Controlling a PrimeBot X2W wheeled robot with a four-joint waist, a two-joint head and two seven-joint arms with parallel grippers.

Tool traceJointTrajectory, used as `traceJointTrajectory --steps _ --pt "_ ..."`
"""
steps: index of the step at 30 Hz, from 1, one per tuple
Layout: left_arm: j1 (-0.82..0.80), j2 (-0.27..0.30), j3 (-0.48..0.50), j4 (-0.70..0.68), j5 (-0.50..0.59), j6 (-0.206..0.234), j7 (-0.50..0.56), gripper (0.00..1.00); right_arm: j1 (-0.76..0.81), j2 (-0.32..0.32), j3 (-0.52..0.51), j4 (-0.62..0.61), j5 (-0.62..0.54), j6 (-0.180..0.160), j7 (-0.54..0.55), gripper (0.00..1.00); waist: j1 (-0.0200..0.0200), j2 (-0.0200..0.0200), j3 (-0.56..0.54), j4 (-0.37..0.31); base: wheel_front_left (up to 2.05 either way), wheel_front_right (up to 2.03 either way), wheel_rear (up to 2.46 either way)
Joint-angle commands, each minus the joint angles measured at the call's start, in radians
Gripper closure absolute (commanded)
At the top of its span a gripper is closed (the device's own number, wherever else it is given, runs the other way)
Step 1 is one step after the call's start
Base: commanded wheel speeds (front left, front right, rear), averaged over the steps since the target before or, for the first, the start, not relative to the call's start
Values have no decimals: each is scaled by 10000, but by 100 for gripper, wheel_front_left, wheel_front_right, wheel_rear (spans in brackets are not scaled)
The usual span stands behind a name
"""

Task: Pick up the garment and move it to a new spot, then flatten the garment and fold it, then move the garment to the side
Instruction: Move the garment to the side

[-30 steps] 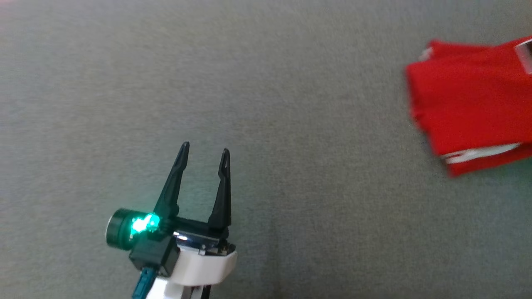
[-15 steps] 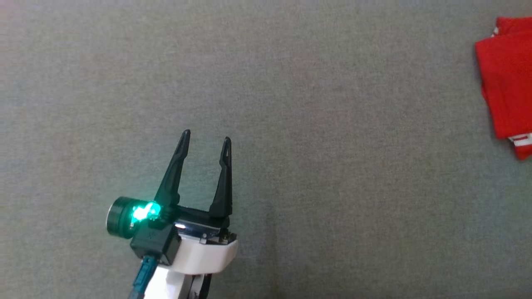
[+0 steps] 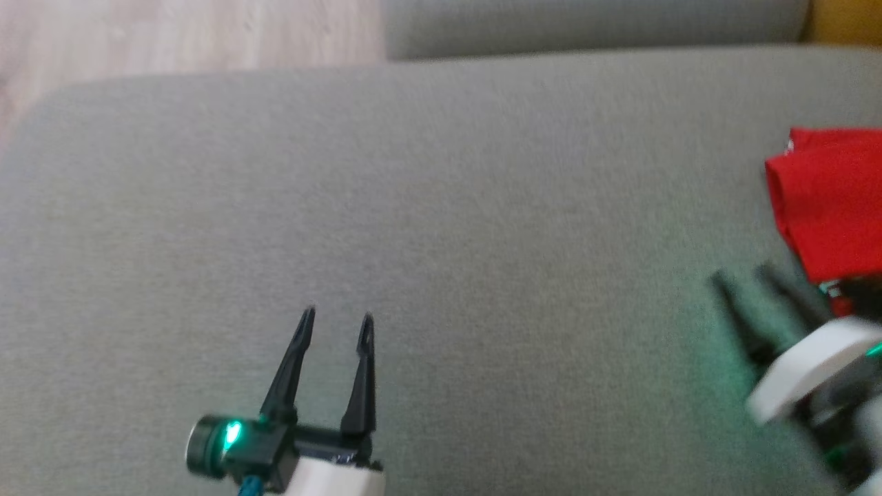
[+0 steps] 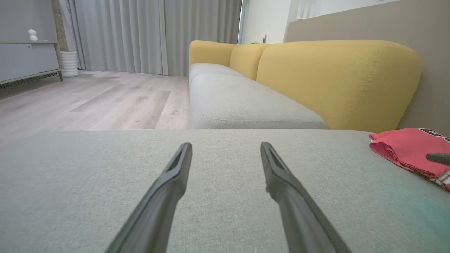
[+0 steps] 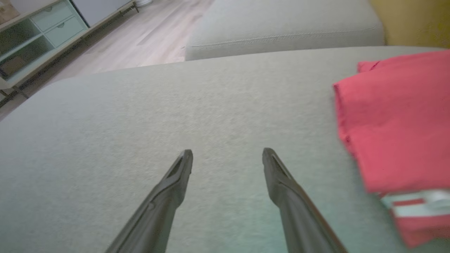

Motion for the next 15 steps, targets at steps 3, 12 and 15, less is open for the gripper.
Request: traceJointTrajectory --steps 3,12,15 --pt "190 -41 523 -116 27 -101 -51 0 306 776 496 274 -613 35 -1304 0 3 -1 -1056 525 0 0 0" --pt "988 -41 1028 -81 229 -262 -51 0 1122 3196 423 1538 -3001 35 -4307 0 3 -1 -2024 582 0 0 0" --pt "1234 -41 1172 -321 369 -194 -51 0 1634 3811 -408 412 -3860 35 -4335 0 3 -1 -2193 520 0 0 0"
